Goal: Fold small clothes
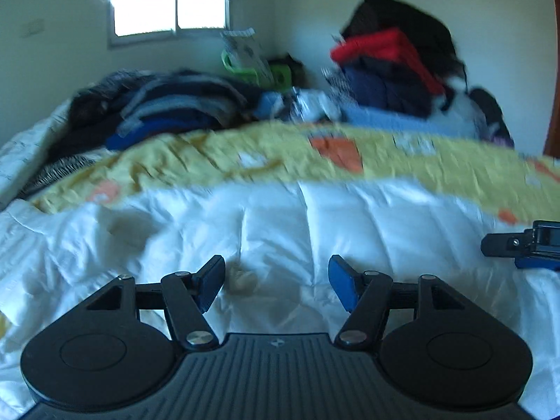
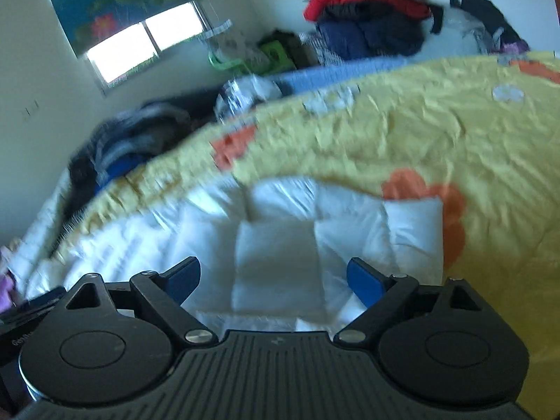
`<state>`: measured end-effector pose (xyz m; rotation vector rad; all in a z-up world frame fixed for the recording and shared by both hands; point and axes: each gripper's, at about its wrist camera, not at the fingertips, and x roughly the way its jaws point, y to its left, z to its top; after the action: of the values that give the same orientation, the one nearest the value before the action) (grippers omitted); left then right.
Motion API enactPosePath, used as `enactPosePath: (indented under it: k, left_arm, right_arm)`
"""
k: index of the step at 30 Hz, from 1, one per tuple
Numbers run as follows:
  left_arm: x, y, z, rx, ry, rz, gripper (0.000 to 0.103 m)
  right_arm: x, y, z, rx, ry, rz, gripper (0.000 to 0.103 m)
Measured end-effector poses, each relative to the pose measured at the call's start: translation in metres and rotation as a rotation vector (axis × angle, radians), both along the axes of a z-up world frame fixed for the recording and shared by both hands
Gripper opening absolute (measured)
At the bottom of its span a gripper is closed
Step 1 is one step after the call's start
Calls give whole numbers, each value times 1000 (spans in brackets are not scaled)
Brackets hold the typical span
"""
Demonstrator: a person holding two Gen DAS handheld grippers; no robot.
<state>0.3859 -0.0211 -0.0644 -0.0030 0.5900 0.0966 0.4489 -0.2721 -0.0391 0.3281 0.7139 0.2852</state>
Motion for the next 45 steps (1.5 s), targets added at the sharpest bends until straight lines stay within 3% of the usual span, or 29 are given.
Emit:
enactPosePath:
  k: [4,8,13,16,20,23,25,29,32,36,42,45]
  left_arm:
    - [5,3,-15,-21,60,-44,66]
    - [12,17,-29,-92,84,-74,69]
    - [12,12,-31,-38,63,-92,70]
    - [0,14,-16,7,32,-94,70]
    - [-46,44,16,-4,-105,-100,75]
    - [-69,93,36,-30,-174,6,83]
    - [-72,141,42,-97,-177,119,83]
    - [-68,258,35,-349,-160,429,83]
    - [-64,333,21,-544,-162,564,83]
    - [-49,386,8,-558,-125,646,83]
    - [-25,420,-18,-580,-71,677,83]
    - [-16,431,-26,-606,-82,697,82]
  right_arm:
    - [-7,-8,-13,-21,-26,45,90]
    - [-14,-2,-19,-92,-85,97,94]
    - [-13,9,-19,-154,-99,109,98]
    - [-14,5,-19,-133,-103,104,98]
    - [-17,1,-20,-105,-109,94,99]
    - [-17,1,-20,-101,-110,93,100]
    - [-17,0,-20,-97,-111,94,100]
    - [-18,-2,-20,-85,-112,93,101]
    - [-18,-2,-20,-80,-113,93,101]
    - [-19,-1,-20,-81,-112,92,101]
    - [-18,-1,-21,-84,-112,91,101]
    - [-18,-1,-21,-84,-112,92,101]
